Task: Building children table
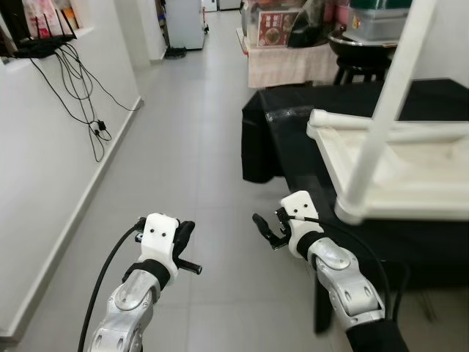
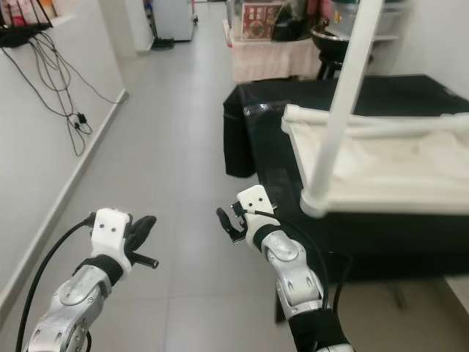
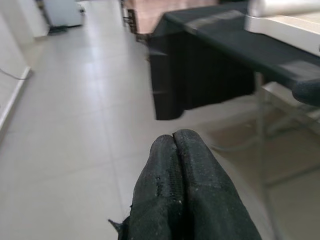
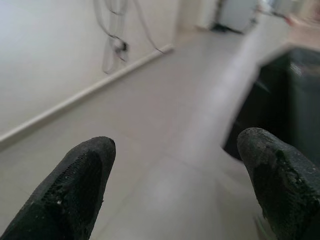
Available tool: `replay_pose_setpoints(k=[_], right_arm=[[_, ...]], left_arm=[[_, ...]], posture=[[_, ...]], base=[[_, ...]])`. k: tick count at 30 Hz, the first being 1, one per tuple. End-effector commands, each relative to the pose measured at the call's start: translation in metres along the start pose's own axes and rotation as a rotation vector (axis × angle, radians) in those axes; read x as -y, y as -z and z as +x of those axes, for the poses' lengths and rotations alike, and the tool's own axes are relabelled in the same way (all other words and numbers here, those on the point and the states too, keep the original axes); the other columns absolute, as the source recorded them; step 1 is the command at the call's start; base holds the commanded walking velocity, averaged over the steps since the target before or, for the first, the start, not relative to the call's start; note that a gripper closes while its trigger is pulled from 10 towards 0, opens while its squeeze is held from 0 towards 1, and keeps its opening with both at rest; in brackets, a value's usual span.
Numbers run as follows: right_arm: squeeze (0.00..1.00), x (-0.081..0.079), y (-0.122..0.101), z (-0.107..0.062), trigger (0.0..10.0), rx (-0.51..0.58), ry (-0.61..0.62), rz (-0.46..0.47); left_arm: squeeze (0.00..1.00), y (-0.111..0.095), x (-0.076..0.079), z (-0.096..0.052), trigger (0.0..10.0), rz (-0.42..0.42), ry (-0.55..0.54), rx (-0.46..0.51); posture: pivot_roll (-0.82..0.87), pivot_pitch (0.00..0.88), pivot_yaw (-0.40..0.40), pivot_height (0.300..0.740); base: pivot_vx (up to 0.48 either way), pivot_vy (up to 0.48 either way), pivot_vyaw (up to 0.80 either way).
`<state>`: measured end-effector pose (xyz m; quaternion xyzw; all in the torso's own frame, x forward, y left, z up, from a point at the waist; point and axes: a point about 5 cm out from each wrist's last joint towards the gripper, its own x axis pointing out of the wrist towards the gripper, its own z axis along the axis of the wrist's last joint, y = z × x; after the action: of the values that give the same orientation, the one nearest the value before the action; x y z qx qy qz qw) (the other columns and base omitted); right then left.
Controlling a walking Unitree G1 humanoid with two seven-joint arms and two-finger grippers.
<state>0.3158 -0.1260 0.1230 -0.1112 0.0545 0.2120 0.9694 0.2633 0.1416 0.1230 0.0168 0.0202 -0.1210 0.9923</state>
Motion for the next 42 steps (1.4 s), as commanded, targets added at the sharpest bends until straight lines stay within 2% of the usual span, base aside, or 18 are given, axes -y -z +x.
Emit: replay_pose_setpoints(k=[1, 42], right_arm=[[0.0, -0.0084, -0.0015, 0.0027, 10.0, 0.014, -0.034, 0.011], [0.0, -0.0095, -0.0016, 0.0055, 10.0, 0.042, -0.064, 0.046]], left_arm=[[0.0, 0.0028, -0.007, -0.0026, 10.0, 0.009, -0.017, -0.016], [0.0, 0.0032, -0.0088, -0.0014, 10.0, 0.001, -0.007, -0.019]], posture=[[-0.01, 0.0, 0.011, 0.74], [-0.01, 0.0, 0.012, 0.74]], base=[[0.412, 0.0, 0.0], [0.391, 0.0, 0.0]])
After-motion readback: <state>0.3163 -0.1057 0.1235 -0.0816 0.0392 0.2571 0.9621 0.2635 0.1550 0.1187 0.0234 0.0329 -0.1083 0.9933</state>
